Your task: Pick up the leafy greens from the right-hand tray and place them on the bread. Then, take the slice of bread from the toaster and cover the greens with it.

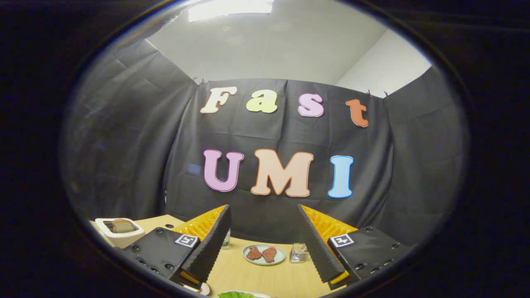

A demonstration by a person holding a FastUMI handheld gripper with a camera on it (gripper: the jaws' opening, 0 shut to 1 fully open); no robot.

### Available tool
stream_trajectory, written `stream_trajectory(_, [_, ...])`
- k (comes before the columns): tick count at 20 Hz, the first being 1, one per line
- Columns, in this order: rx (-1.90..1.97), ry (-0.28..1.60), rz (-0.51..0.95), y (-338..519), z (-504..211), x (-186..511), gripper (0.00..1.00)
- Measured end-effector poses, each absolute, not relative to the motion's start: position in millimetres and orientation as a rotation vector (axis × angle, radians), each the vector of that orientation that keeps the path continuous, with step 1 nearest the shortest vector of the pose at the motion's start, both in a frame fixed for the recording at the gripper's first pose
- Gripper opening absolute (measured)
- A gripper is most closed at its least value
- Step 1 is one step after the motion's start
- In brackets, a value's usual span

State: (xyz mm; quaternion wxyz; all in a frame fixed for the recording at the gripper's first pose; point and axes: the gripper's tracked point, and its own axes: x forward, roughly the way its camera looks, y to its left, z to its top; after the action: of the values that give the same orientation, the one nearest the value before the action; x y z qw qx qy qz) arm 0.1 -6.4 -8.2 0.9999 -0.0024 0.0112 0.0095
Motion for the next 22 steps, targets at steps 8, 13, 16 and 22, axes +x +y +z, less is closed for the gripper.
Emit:
stream_trajectory(8, [-0.004, 0.066, 0.081, -10.3, -24.3, 2.8, 0.99])
stream_trajectory(13, [-0.039, 0.138, 0.193, -5.1, -48.5, 2.7, 0.99])
stream_trajectory(16, [-0.079, 0.188, 0.264, 1.6, -67.8, -2.4, 0.99])
stream_trajectory(22, [-0.174, 0.306, 0.420, 15.9, -118.5, -16.2, 0.99])
